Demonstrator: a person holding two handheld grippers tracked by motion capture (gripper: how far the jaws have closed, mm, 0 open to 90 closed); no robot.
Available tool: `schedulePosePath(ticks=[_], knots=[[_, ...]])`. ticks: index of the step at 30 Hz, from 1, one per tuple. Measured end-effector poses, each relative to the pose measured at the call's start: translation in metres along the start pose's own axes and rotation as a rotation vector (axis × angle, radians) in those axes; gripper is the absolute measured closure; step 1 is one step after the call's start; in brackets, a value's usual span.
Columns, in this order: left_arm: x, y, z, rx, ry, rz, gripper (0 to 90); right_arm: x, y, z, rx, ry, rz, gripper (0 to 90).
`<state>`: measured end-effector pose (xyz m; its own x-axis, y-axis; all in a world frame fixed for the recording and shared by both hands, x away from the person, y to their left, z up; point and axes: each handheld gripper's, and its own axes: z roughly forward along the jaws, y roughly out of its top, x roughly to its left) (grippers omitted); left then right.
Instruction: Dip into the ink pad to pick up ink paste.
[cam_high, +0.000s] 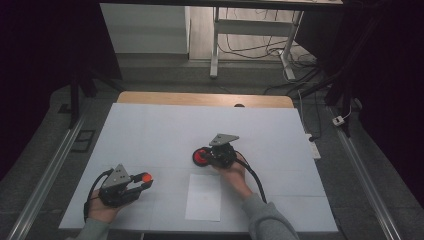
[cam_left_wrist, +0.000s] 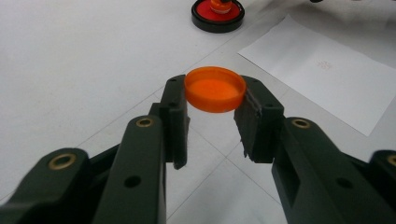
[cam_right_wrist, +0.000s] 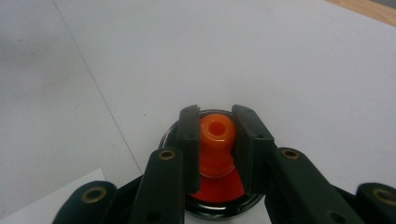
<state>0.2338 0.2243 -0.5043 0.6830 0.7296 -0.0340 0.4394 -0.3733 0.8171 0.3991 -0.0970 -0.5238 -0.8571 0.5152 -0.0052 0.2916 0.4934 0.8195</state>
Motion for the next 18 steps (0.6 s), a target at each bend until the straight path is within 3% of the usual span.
schedulePosePath(ticks=[18], knots=[[-0.0002,-0.0001,-0.0002,0.002,0.001,0.001,65.3,-0.0012,-0.0051,0.0010,-0.032,0.008,0.011,74.0]])
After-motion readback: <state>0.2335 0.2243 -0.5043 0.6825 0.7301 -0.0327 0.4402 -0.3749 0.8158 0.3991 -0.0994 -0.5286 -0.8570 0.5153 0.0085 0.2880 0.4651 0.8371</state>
